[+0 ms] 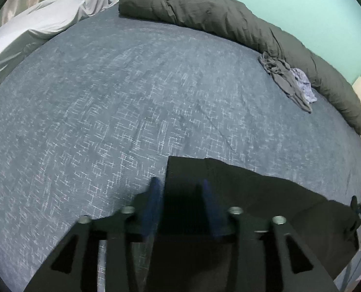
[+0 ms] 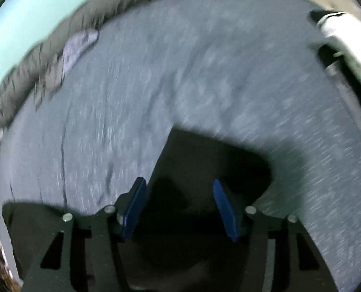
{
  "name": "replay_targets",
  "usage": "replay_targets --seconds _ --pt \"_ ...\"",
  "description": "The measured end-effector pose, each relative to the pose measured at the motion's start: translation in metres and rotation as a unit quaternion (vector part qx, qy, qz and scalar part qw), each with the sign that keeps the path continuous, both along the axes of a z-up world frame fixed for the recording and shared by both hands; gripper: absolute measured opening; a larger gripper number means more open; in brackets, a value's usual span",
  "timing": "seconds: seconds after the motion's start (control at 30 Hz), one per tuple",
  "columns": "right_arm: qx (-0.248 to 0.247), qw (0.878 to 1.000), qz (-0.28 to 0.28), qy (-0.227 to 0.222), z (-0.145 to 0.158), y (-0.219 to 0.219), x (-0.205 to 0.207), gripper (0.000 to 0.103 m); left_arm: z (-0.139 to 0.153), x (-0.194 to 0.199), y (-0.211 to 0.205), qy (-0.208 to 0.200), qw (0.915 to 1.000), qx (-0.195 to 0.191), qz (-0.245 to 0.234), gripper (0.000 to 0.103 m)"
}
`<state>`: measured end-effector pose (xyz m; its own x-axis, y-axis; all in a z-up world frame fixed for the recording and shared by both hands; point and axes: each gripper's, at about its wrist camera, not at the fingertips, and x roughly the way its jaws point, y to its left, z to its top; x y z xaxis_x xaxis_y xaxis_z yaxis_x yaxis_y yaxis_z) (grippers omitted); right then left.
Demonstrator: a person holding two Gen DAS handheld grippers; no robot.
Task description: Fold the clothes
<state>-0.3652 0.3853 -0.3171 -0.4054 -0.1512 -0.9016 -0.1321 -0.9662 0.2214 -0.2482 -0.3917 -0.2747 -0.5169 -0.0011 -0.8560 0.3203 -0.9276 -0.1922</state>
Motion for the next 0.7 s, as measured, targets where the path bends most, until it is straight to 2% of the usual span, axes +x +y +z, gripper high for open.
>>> replay_targets --seconds 0.03,0.1,0.13,0.23,0.4,0.43,0.5,0.53,0.57,0.67,0.7 --pt "0.012 1.000 -0.014 0.005 0.003 0.009 -0.001 0.058 -0.002 0.000 -0.001 -0.002 1.0000 0.000 0.002 0.053" --pt "0.032 0.999 -0.041 -0.016 -0.001 0.027 -0.005 0.059 -0.008 -0.001 -0.002 -0.006 0.9999 0.003 0.008 0.057" --pt "0.021 0.998 -0.050 -0.028 -0.007 0.035 -0.006 0.059 -0.011 -0.002 -0.003 -0.009 0.9999 0.007 0.010 0.060" --pt "-0.015 0.996 -0.070 -0.056 -0.024 0.054 -0.008 0.059 -0.022 -0.005 -0.003 -0.019 0.9996 0.018 0.010 0.060" --pt "-0.054 0.997 -0.045 -0.019 -0.030 0.047 -0.005 0.058 -0.033 -0.007 0.003 -0.022 0.9993 0.031 -0.003 0.060" --pt "-0.057 0.997 -0.042 -0.016 -0.031 0.046 -0.005 0.045 -0.034 -0.008 0.005 -0.023 0.9992 0.032 -0.007 0.057" --pt "-0.058 0.998 -0.036 -0.008 -0.030 0.042 -0.005 0.032 -0.036 -0.009 0.009 -0.026 0.9992 0.027 -0.013 0.046" --pt "-0.056 0.998 -0.033 -0.001 -0.029 0.040 -0.005 0.021 -0.037 -0.010 0.010 -0.027 0.9993 0.021 -0.015 0.035" --pt "-0.052 0.998 -0.028 0.005 -0.027 0.039 -0.005 0.017 -0.037 -0.010 0.012 -0.028 0.9993 0.015 -0.018 0.021" --pt "-0.033 0.999 -0.020 0.030 -0.014 0.031 -0.004 0.011 -0.034 -0.008 0.013 -0.020 0.9995 0.007 -0.021 0.008" --pt "-0.028 0.999 -0.019 0.040 -0.008 0.029 -0.003 0.011 -0.031 -0.007 0.012 -0.014 0.9997 0.006 -0.020 0.006"
